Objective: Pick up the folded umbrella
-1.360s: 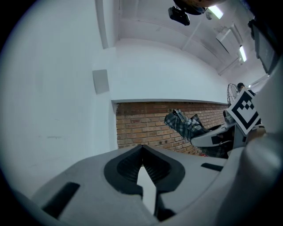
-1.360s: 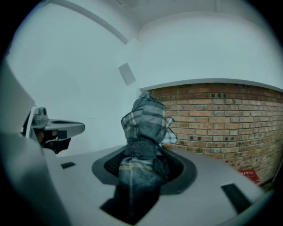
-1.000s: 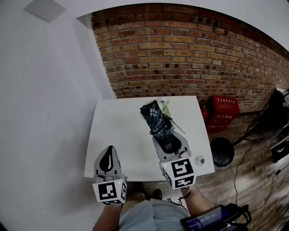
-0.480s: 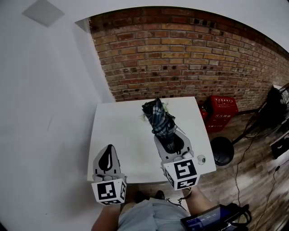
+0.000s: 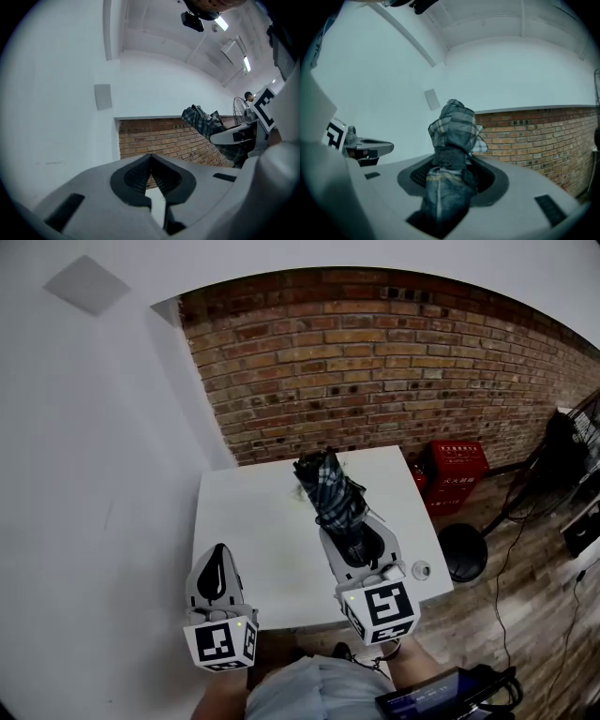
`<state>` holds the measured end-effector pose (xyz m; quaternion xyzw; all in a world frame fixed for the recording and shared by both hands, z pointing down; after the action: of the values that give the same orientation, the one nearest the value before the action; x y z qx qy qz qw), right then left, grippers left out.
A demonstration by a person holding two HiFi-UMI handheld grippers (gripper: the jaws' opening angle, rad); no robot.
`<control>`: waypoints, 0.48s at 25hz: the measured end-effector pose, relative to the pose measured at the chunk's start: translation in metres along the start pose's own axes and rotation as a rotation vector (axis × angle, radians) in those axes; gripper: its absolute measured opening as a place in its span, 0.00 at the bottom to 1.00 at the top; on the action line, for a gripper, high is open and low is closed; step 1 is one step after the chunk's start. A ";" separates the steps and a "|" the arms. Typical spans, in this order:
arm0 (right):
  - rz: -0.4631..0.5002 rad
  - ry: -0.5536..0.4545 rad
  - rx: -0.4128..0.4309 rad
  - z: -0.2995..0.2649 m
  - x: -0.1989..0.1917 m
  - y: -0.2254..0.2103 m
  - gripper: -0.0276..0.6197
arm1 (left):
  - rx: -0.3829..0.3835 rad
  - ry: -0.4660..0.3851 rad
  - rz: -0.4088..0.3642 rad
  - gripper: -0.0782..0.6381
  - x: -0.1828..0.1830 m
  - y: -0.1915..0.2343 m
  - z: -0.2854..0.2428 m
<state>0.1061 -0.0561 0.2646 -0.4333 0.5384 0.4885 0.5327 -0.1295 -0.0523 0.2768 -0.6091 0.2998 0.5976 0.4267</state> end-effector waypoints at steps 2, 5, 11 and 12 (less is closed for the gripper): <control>0.000 -0.020 -0.005 0.004 0.006 0.001 0.34 | -0.006 -0.010 -0.002 0.12 0.003 0.000 0.001; 0.005 -0.059 -0.006 0.010 0.019 0.002 0.34 | -0.015 -0.026 -0.003 0.12 0.012 0.001 0.003; 0.012 -0.123 -0.018 0.021 0.040 0.005 0.34 | -0.025 -0.082 -0.003 0.12 0.031 0.005 0.007; 0.014 -0.130 -0.019 0.021 0.042 0.005 0.34 | -0.026 -0.093 -0.003 0.12 0.034 0.004 0.008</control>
<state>0.1018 -0.0320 0.2244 -0.4020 0.5012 0.5244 0.5587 -0.1335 -0.0427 0.2432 -0.5866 0.2706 0.6286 0.4331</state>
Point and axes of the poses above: the fingertips, and each gripper's own axes: z backward along the fingers, y to its left, x out of its top, the point moved 6 cm from there along z, backward along the fingers, and after that the axes turned 12 degrees about -x, right-handed, at the moved point
